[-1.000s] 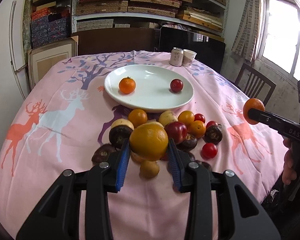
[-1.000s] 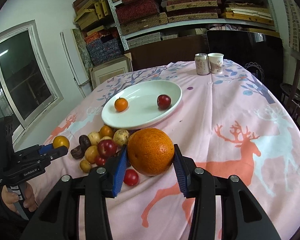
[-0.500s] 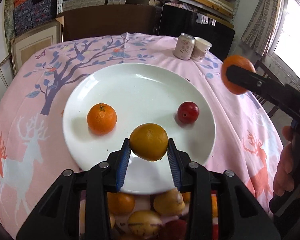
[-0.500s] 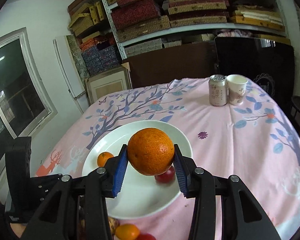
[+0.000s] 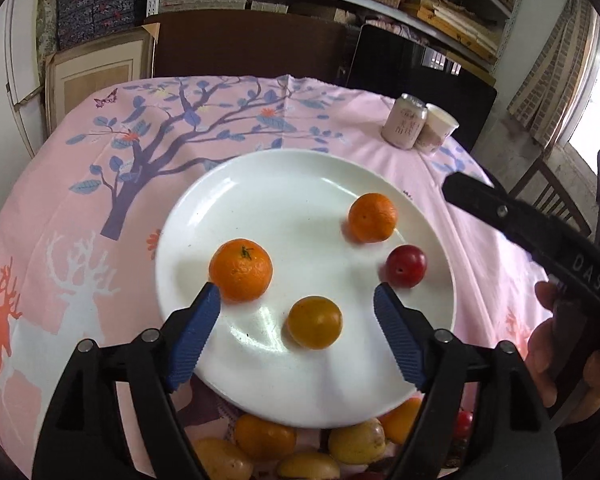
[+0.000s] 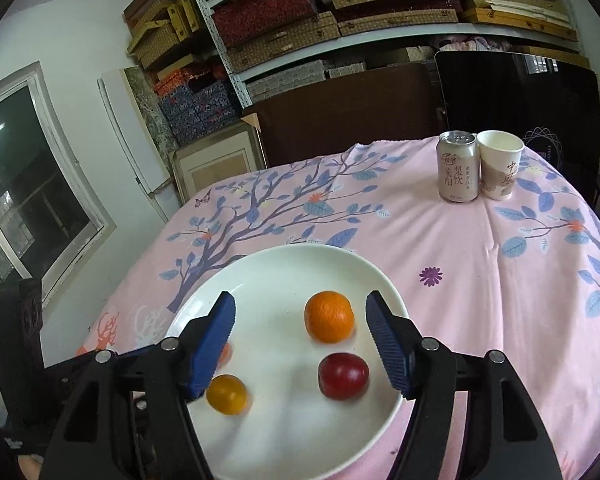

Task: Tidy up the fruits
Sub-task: 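Place the yellow fruit on the plate with the left tool while the right tool places the orange, then grasp the dark purple fruit with the left tool while the right tool grasps a red tomato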

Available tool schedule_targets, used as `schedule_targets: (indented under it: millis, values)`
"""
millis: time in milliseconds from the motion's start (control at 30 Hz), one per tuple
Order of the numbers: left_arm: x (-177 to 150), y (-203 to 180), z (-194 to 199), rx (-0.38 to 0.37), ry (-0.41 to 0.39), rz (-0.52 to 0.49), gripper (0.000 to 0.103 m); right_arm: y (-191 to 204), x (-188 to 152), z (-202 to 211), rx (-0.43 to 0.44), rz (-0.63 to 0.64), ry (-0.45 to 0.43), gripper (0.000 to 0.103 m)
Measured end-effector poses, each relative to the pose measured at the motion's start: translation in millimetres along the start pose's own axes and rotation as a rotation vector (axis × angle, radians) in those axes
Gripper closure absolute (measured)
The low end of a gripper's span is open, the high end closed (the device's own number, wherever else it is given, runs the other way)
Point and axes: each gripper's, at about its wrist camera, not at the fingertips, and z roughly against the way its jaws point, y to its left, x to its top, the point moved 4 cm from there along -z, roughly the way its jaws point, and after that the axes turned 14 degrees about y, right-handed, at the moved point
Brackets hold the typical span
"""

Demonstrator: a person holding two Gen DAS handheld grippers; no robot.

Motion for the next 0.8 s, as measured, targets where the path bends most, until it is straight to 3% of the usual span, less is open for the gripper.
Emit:
schedule_targets:
  millis: [100,300,467,667,733,800]
  values:
    - [-23,2,32,-0.019,-0.042,-0.005,0.017,5,-26,32,0.010,0.010,-0.014,0.031]
    - [-107,22,72,0.053,-0.081,-0.104,0.016,5,-117,76,-0.019,0.038,-0.036,0.023]
    - [-160,55,73,0.113,-0.063,-0.107,0.016,-7,-176,81,0.038,-0.024,-0.022,0.023]
    - [-179,69,54,0.150,-0.008,-0.089,0.016,-3,-198,80,0.002,-0.017,-0.018,0.023]
    - [-176,66,45,0.158,0.011,-0.094,0.021,0,-202,78,-0.020,-0.001,-0.009,0.023]
    - [-170,62,34,0.162,0.034,-0.103,0.039,1,-202,78,-0.031,0.010,-0.010,0.023]
